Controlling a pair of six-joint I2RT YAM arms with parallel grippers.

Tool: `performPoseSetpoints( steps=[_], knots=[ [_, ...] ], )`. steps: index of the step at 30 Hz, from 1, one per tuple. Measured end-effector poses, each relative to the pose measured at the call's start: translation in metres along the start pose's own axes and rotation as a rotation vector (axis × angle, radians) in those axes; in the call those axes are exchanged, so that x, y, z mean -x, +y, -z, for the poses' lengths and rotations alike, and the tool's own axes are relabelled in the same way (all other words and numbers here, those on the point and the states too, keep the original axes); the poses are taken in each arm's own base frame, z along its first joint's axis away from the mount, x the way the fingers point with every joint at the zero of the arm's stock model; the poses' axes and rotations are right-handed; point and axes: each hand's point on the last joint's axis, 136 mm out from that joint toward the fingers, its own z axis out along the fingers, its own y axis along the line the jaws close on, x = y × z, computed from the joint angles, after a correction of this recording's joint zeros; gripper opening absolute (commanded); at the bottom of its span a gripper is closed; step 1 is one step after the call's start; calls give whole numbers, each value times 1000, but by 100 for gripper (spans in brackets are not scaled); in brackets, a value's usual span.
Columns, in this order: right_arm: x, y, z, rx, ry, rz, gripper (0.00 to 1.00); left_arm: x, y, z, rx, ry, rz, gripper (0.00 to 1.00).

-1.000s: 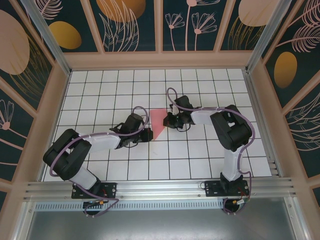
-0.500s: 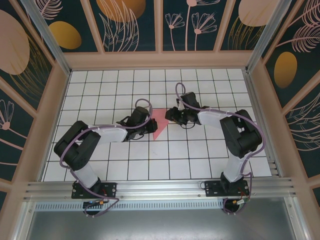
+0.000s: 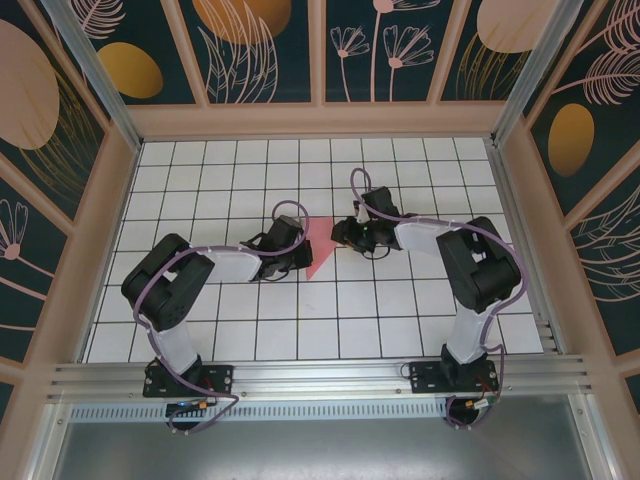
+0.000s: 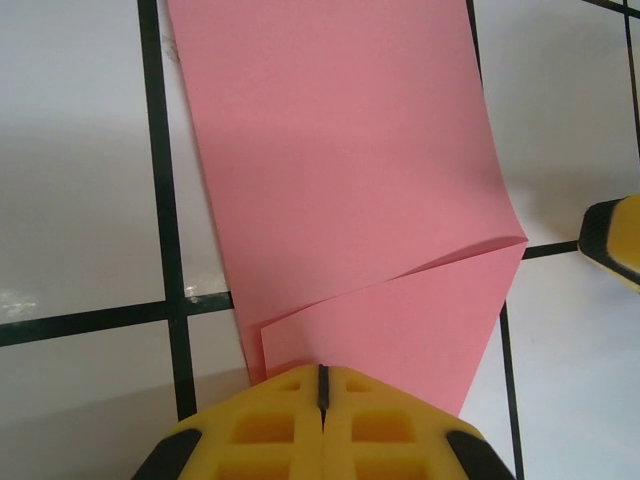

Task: Fold a paper plane with a square sheet of paper (pick it up from the middle)
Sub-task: Third fold the triangle at the center of the table, then fourth fold the wing at the center of the table.

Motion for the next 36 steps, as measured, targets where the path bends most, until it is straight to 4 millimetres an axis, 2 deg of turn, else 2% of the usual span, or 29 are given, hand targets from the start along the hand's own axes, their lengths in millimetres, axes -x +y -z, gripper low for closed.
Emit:
performPoseSetpoints(
  steps=[10, 29, 36],
  knots=[
    [-7, -6, -11, -1, 47, -16, 36, 0, 1, 0, 6, -3, 7, 2],
    [-15, 5, -16, 55, 104, -28, 29, 1, 1, 0, 9, -5, 6, 2],
    [-21, 2, -23, 65, 135, -49, 22, 1, 1, 0, 9, -5, 6, 5]
  ],
)
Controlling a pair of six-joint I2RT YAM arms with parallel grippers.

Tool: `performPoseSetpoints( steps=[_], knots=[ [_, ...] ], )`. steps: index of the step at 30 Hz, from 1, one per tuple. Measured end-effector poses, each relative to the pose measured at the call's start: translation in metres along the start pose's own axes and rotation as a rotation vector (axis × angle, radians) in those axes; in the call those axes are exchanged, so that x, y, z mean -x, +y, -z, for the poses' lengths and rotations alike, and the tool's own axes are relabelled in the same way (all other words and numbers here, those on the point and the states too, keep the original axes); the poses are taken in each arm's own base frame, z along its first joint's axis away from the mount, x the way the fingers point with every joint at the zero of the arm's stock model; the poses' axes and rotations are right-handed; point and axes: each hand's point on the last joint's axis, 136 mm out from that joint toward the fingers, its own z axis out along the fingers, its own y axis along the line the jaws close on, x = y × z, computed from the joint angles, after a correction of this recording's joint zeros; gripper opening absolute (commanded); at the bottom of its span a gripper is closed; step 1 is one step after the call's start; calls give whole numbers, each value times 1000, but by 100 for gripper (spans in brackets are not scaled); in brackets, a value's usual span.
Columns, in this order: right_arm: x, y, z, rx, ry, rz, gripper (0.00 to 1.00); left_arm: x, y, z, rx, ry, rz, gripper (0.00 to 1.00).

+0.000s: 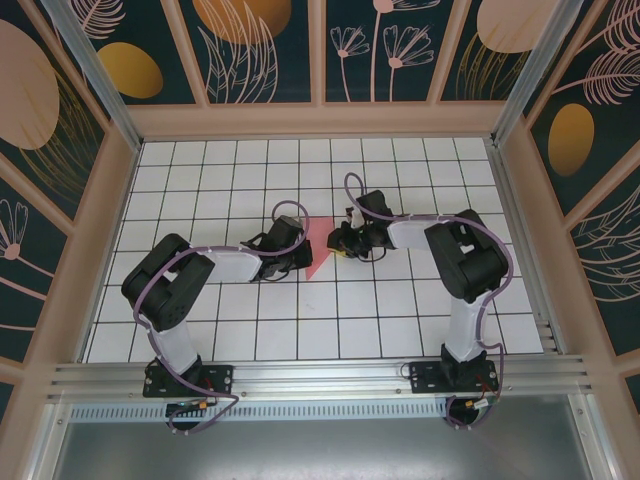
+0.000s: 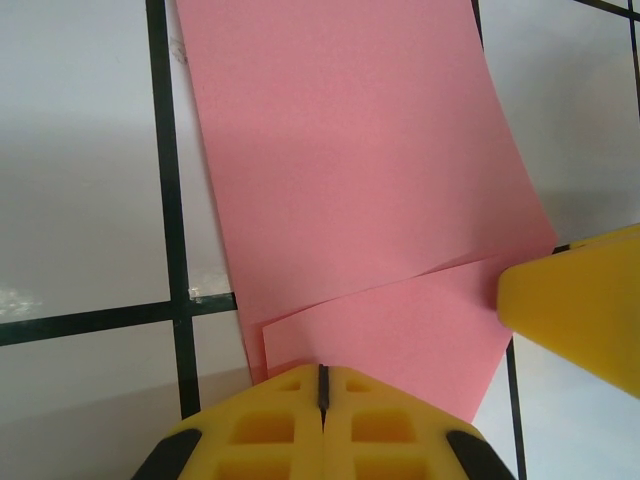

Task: Fold a paper plane with a square sheet of paper (pick it up from the middle)
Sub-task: Fourth fold the wing at the center of the table.

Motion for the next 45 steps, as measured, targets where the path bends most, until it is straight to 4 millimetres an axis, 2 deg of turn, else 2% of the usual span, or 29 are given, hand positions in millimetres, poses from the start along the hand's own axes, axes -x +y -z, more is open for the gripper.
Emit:
performPoseSetpoints(
  steps=[7, 12, 16, 21, 26, 29, 34, 37, 45],
  knots=[
    [4, 4, -2, 18, -5, -20, 4, 0, 0, 0, 6, 5, -1, 10],
    [9, 10, -1, 37, -26, -32, 0, 5, -3, 6, 16, 1, -21, 21],
    [15, 13, 5, 28, -68, -43, 0, 24, -18, 26, -13, -58, -46, 36],
    [26, 32, 29, 29, -166, -46, 0, 56, -50, 58, -105, -171, -86, 54],
    [30, 45, 41, 20, -241, -88, 0, 69, -65, 72, -159, -236, -140, 60],
    [26, 41, 42, -10, -265, -138, 0, 61, -62, 70, -175, -233, -191, 65],
    [21, 28, 40, -59, -282, -242, 0, 32, -50, 62, -205, -184, -286, 71],
    [18, 21, 39, -75, -284, -303, 0, 21, -46, 60, -229, -178, -348, 73],
    [9, 23, 34, -76, -265, -368, 0, 14, -51, 56, -289, -225, -508, 71]
  ],
)
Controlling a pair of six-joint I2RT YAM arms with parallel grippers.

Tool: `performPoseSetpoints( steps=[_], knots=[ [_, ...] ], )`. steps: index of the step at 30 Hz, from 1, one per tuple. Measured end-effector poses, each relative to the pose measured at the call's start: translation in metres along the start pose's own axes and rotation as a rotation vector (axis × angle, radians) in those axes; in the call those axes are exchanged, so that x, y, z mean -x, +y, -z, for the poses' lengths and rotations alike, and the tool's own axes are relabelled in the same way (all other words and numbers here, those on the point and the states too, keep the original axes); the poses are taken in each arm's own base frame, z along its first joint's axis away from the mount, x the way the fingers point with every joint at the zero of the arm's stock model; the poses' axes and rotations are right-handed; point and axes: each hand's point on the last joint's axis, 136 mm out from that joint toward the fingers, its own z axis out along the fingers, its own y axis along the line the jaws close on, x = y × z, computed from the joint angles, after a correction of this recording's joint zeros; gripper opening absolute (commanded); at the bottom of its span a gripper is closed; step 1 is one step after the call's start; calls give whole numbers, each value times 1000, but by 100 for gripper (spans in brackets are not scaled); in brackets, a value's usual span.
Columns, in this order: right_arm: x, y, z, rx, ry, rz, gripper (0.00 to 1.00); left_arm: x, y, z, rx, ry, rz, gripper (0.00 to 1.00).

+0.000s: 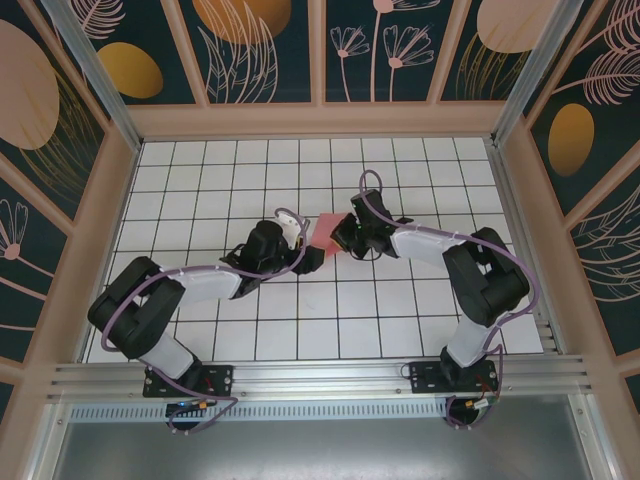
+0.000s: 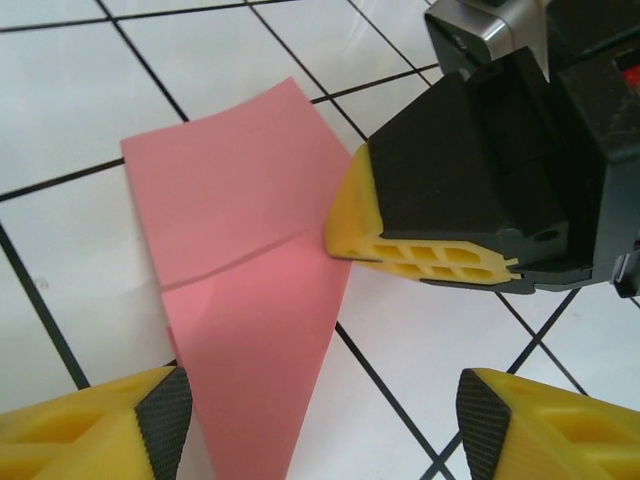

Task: Fold a paper plane with a square sheet of paper (pick it up from the middle)
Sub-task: Fourth fold the wing at the center of the table.

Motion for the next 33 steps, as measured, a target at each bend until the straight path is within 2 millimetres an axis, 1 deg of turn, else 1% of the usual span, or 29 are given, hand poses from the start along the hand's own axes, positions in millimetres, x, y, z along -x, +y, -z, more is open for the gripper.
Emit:
performPoseSetpoints(
  steps=[3, 7, 9, 11, 14, 16, 18, 20, 23, 27, 30, 33],
  knots=[
    [-2, 0, 0, -9, 6, -3, 0, -6, 1, -7, -14, 4, -51, 67],
    [-2, 3, 0, -7, 5, -5, 0, -19, 5, -17, -22, 30, -130, 69],
    [-1, 1, 0, -13, 3, -8, 0, -20, 4, -20, -33, 24, -175, 68],
    [0, 1, 1, -15, 0, -11, 0, -17, 3, -22, -40, 2, -223, 67],
    [3, 1, 2, -13, -5, -16, 0, -17, 4, -27, -44, -17, -275, 63],
    [5, 0, 2, -12, -6, -20, 0, -23, 6, -32, -45, -5, -301, 61],
    [6, 0, 3, -10, -4, -23, 0, -31, 10, -36, -41, 15, -317, 56],
    [7, 0, 3, -8, -2, -26, 0, -33, 12, -38, -34, 22, -335, 52],
    [6, 1, 3, -2, 9, -24, 0, -28, 14, -39, -17, 4, -358, 47],
    [2, 2, 3, 5, 29, -17, 0, -21, 14, -40, -7, -27, -377, 43],
    [0, 4, 4, 11, 43, -16, 0, -24, 18, -44, 6, -21, -379, 39],
    [0, 10, 4, 25, 50, -12, 0, -24, 19, -45, 8, -20, -381, 34]
  ],
)
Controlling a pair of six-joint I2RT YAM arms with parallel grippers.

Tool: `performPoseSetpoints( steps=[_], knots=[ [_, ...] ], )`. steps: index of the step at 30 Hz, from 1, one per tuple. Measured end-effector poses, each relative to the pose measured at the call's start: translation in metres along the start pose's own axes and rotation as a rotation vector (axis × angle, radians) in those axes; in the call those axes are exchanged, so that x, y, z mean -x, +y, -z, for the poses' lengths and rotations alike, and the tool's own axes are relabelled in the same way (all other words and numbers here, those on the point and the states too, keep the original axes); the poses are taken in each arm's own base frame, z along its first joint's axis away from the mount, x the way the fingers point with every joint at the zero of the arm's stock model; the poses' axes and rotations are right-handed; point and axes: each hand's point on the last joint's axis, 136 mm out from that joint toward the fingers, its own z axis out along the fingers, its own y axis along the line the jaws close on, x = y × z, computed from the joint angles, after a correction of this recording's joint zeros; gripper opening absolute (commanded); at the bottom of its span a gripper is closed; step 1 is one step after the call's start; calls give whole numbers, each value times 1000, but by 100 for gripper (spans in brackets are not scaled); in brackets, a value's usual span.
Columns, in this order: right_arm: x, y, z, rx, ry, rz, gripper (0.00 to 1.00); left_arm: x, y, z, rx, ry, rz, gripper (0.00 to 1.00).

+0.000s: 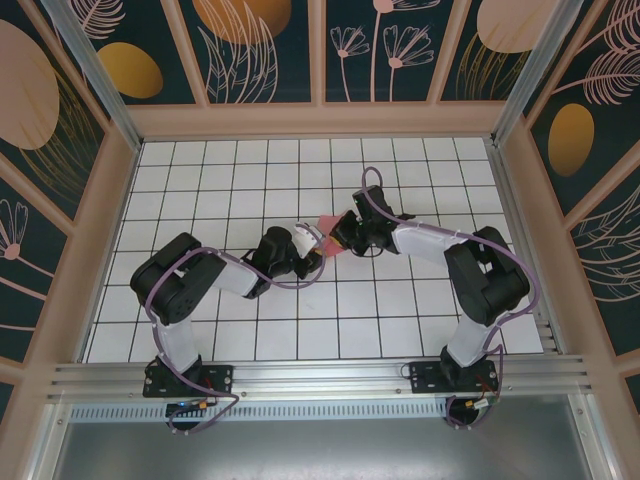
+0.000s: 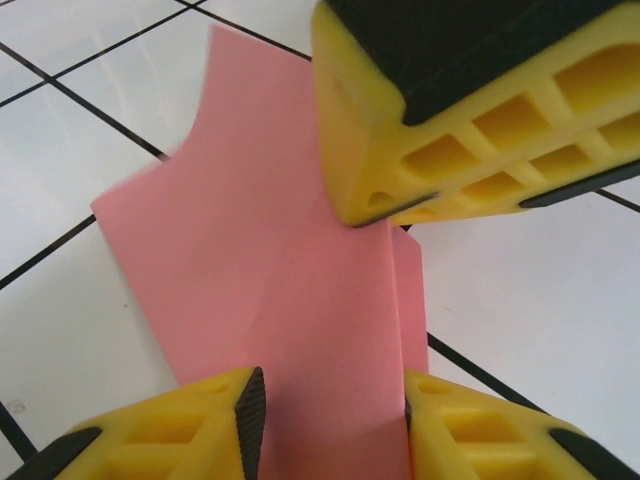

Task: Fold a paper plane with a square sheet of paper (pick it up from the middle)
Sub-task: Fourth fold the wing at the center of the table.

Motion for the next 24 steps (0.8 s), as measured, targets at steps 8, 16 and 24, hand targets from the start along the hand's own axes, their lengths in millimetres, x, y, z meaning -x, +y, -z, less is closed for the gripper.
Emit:
performPoseSetpoints(
  steps=[8, 16, 24],
  knots=[
    [0, 6, 1, 18, 7, 36, 15, 7, 0, 0, 2, -31, 23, 14],
    [1, -1, 4, 22, 11, 113, 32, 2, -2, 2, -12, -27, 78, 16],
    [10, -12, 9, 19, 24, 92, 35, -4, -5, 1, -28, -11, 91, 21]
  ],
)
